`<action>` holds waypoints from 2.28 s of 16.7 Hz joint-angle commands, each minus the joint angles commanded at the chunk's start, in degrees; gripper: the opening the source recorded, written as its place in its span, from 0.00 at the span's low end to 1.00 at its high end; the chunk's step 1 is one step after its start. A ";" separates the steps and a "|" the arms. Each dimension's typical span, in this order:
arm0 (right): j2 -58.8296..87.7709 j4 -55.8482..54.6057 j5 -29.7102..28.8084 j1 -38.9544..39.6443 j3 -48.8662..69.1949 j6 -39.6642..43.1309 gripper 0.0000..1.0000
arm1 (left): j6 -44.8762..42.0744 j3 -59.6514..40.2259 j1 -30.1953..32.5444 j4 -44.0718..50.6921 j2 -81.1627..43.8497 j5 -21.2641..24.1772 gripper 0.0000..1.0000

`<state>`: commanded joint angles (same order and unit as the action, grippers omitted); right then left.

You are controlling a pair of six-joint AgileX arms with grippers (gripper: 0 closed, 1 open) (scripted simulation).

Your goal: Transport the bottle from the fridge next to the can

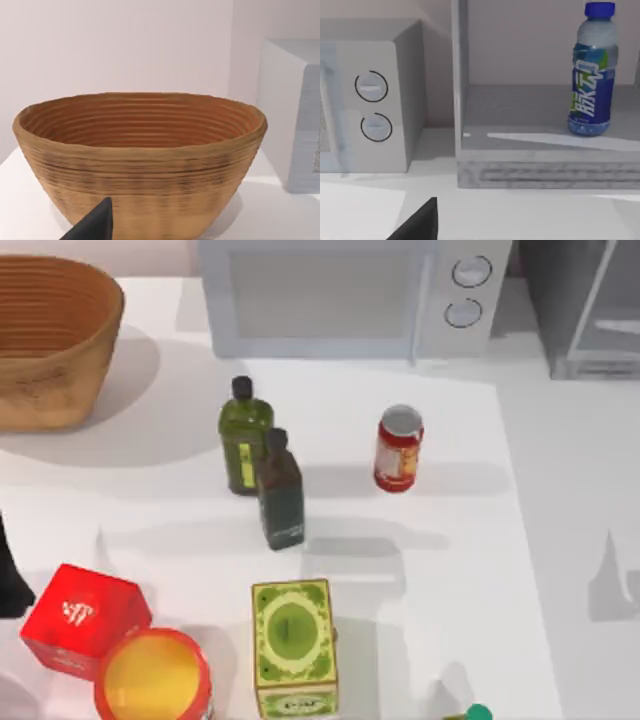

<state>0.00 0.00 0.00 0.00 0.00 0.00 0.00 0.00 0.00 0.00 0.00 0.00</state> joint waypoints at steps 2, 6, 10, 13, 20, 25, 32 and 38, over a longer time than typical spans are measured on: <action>0.00 0.00 0.00 0.00 0.00 0.00 1.00 | 0.00 0.00 0.00 0.00 0.00 0.00 1.00; 5.55 -2.99 0.83 -0.58 2.74 0.01 1.00 | 0.00 0.00 0.00 0.00 0.00 0.00 1.00; 19.69 -10.59 2.53 -2.31 9.73 -0.02 1.00 | 0.00 0.00 0.00 0.00 0.00 0.00 1.00; 35.07 -18.13 4.18 -4.08 16.66 0.03 1.00 | 0.00 0.00 0.00 0.00 0.00 0.00 1.00; 72.96 -37.82 8.36 -8.85 34.76 0.30 1.00 | 0.00 0.00 0.00 0.00 0.00 0.00 1.00; 98.08 -50.85 11.05 -12.09 46.74 0.57 1.00 | 0.00 0.00 0.00 0.00 0.00 0.00 1.00; 122.58 -63.36 13.59 -15.30 58.23 0.64 1.00 | 0.00 0.00 0.00 0.00 0.00 0.00 1.00; 126.89 -66.01 13.95 -16.02 60.68 0.73 1.00 | 0.00 0.00 0.00 0.00 0.00 0.00 1.00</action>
<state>126.89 -66.01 13.95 -16.02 60.68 0.73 0.00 0.00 0.00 0.00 0.00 0.00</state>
